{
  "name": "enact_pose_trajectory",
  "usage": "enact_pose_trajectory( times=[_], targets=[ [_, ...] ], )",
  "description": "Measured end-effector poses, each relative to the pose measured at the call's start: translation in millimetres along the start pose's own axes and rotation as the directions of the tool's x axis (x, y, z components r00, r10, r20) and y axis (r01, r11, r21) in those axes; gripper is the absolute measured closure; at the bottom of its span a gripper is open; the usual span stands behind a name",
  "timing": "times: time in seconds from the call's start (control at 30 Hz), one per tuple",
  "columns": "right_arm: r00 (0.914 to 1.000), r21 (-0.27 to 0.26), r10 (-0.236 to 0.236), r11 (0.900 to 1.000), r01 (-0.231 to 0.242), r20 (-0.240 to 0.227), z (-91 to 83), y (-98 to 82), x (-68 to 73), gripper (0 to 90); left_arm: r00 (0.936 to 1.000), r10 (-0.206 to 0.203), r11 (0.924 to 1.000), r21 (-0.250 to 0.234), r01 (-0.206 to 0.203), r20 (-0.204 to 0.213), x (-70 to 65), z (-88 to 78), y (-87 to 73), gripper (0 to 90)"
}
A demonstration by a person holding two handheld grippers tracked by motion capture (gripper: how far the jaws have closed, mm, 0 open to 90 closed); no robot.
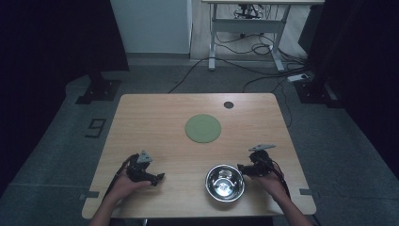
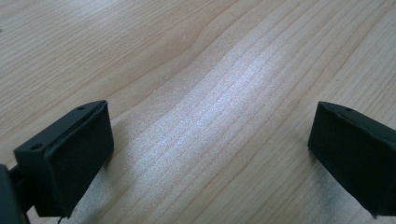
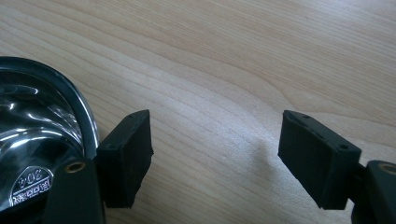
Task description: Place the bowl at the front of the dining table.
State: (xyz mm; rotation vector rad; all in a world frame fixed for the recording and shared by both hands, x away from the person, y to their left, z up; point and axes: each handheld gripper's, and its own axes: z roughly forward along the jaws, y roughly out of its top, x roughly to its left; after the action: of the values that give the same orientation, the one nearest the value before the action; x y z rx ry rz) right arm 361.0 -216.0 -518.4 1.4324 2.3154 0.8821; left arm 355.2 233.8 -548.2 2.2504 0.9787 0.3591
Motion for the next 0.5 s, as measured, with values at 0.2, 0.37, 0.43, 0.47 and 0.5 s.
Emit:
enact_pose_trajectory(
  times=[0.2, 0.37, 0.43, 0.47, 0.5],
  targets=[
    [0.9999, 0.008, -0.015, 1.000, 0.015, 0.000, 1.8, -0.1, 3.1, 26.8, 1.0000, 0.000, 1.0000, 0.000, 0.000, 0.000, 0.0, 0.0, 0.0, 0.1],
    [1.0000, 0.006, -0.007, 1.000, 0.007, -0.001, 0.6, 0.0, 2.7, 26.7, 1.0000, 0.000, 1.0000, 0.000, 0.000, 0.000, 0.0, 0.0, 0.0, 0.1],
    [1.0000, 0.004, -0.005, 1.000, 0.005, -0.001, 0.1, 0.1, 2.8, 26.8, 1.0000, 0.000, 1.0000, 0.000, 0.000, 0.000, 0.0, 0.0, 0.0, 0.1],
    [1.0000, -0.004, -0.004, 1.000, 0.004, -0.003, -1.7, 0.6, 3.2, 26.9, 1.0000, 0.000, 1.0000, 0.000, 0.000, 0.000, 0.0, 0.0, 0.0, 0.1],
    [1.0000, -0.010, -0.002, 1.000, 0.002, -0.005, -3.0, 0.9, 3.9, 26.9, 1.0000, 0.000, 1.0000, 0.000, 0.000, 0.000, 0.0, 0.0, 0.0, 0.1]
  ],
)
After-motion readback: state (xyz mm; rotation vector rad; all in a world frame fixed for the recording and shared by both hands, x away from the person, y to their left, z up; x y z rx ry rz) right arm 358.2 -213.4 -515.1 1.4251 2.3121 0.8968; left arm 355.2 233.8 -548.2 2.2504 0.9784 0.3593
